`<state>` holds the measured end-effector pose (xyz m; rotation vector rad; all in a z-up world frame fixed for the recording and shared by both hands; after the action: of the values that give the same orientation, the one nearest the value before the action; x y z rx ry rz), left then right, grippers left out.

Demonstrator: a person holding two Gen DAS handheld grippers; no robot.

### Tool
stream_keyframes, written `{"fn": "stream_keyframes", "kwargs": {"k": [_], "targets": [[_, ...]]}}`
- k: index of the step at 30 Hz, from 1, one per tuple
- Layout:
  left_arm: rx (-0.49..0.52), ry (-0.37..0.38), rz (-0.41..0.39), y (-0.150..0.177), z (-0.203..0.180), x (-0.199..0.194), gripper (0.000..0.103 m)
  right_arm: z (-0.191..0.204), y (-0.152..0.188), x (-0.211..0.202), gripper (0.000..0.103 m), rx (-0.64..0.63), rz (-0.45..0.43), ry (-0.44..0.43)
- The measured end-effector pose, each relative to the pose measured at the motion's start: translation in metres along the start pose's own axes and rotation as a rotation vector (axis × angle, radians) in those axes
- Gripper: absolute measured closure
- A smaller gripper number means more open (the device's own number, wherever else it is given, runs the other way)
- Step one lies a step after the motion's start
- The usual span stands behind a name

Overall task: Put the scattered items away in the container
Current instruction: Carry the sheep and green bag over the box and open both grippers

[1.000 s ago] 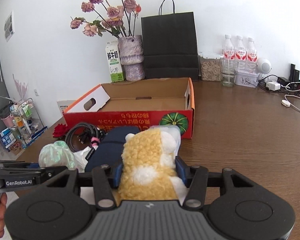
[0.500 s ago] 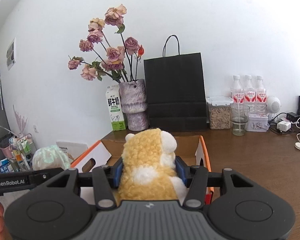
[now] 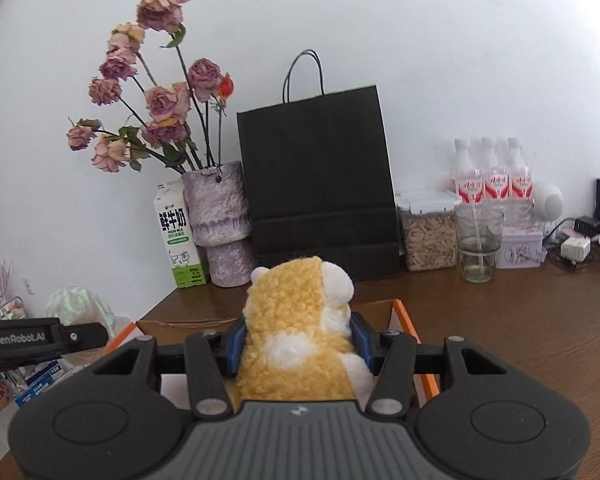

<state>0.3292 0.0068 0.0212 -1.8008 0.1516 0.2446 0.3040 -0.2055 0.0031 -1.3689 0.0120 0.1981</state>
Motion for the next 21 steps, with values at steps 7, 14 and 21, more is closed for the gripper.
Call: {"fn": "stream_keyframes", "kwargs": {"k": [7,14,21], "targets": [[0.001,-0.010,0.143,0.046,0.011,0.032,0.067,-0.006,0.026,0.018,0.053,0.030,0.094,-0.023],[0.029,-0.008,0.159,0.056,0.009,0.030,0.066,-0.001,0.028,0.015,0.053,0.011,0.108,-0.019],[0.057,-0.005,0.124,0.050,0.002,0.020,0.011,-0.001,0.024,0.011,0.006,-0.002,0.090,0.000]]}}
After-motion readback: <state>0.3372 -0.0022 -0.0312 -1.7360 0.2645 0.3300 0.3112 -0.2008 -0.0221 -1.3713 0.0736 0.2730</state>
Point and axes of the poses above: each gripper's, at about its wrist camera, not at the fingertips, and x roughly the way its jaws point, z to its left, y to its underside, the point moved 7 cm from there along x, roughly the way its jaws point, and after that the axes turned 13 degrees about -z, right-handed, at the moved point
